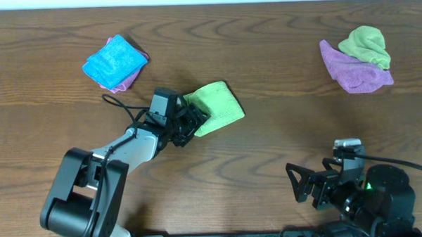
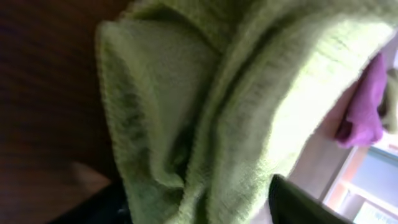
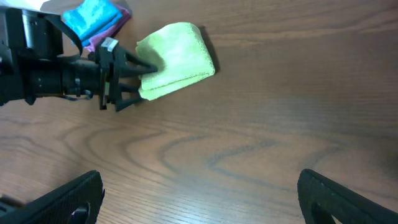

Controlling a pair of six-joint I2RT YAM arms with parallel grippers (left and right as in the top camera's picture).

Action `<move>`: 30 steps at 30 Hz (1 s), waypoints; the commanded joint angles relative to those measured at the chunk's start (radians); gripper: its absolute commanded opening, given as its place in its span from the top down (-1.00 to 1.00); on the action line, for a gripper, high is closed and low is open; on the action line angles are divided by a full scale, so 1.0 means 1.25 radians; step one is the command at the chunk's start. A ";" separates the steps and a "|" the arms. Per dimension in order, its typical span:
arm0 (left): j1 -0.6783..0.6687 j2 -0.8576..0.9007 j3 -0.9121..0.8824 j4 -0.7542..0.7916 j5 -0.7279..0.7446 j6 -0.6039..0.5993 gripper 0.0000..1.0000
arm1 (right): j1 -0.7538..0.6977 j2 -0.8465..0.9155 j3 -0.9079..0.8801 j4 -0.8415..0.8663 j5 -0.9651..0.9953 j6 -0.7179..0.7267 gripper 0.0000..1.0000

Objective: Fold the cloth
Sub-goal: 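Lift the folded green cloth with the left gripper and carry it up-left, then lower the green cloth onto the blue-and-pink cloth stack with the left gripper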

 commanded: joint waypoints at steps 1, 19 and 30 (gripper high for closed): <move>-0.003 0.027 -0.004 0.025 -0.023 0.005 0.13 | -0.006 -0.003 -0.005 0.000 -0.005 0.011 -0.99; 0.041 0.029 0.255 0.075 -0.114 0.035 0.88 | -0.006 -0.003 -0.005 0.000 -0.005 0.011 -0.98; 0.163 0.029 0.549 -0.173 -0.286 0.195 0.88 | -0.006 -0.003 -0.005 0.000 -0.005 0.011 -0.99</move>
